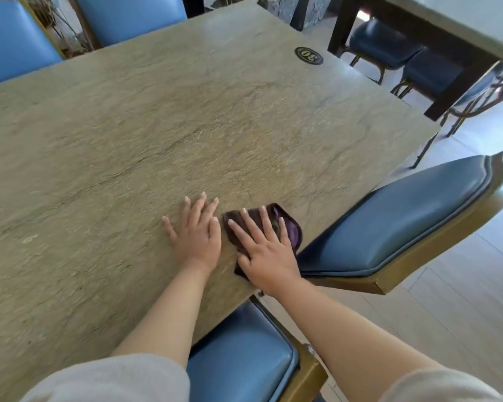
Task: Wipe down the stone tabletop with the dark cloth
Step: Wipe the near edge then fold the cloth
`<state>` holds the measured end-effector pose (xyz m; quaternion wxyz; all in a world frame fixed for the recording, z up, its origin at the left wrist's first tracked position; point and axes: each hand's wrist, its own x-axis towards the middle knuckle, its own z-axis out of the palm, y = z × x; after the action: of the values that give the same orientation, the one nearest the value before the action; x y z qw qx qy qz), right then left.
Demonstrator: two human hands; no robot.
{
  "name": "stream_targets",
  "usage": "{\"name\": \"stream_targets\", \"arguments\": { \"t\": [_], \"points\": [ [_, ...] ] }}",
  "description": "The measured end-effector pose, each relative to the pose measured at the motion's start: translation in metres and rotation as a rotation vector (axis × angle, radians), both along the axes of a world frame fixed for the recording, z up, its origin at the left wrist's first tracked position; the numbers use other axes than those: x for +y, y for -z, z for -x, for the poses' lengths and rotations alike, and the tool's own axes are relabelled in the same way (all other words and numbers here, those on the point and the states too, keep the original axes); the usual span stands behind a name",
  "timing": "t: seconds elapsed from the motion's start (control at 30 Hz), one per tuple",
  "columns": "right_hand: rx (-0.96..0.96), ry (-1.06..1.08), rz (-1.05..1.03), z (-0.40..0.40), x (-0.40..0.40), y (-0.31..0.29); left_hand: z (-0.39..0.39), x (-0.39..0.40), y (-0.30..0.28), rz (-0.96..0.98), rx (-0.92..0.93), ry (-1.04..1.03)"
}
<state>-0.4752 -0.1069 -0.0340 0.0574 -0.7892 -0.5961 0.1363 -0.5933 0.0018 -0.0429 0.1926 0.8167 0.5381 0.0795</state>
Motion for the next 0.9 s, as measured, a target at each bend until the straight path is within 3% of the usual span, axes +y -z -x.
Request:
{"name": "stream_targets", "arguments": {
  "t": [0.07, 0.3, 0.47, 0.6, 0.67, 0.77, 0.9],
  "points": [
    [0.003, -0.073, -0.020, -0.008, 0.001, 0.004, -0.002, -0.003, 0.001, -0.042, 0.079, 0.017],
    [-0.020, 0.195, 0.008, -0.071, 0.081, 0.003, -0.012, -0.002, 0.006, -0.072, 0.298, 0.036],
    [0.015, 0.432, 0.017, -0.132, 0.094, 0.005, -0.013, 0.000, 0.009, -0.073, 0.316, 0.033],
    [0.021, 0.656, 0.059, -0.114, 0.075, 0.002, -0.011, 0.000, 0.009, -0.077, 0.307, 0.054],
    [0.039, 0.581, 0.062, -0.088, 0.061, 0.000, -0.010, 0.002, 0.009, -0.067, 0.306, 0.066],
    [0.093, 0.287, 0.017, -0.054, 0.033, -0.003, -0.009, 0.003, 0.007, -0.056, 0.297, 0.081],
    [0.390, -0.059, -0.055, -0.041, -0.006, -0.008, -0.007, 0.003, 0.005, -0.042, 0.272, 0.096]
  ]
}}
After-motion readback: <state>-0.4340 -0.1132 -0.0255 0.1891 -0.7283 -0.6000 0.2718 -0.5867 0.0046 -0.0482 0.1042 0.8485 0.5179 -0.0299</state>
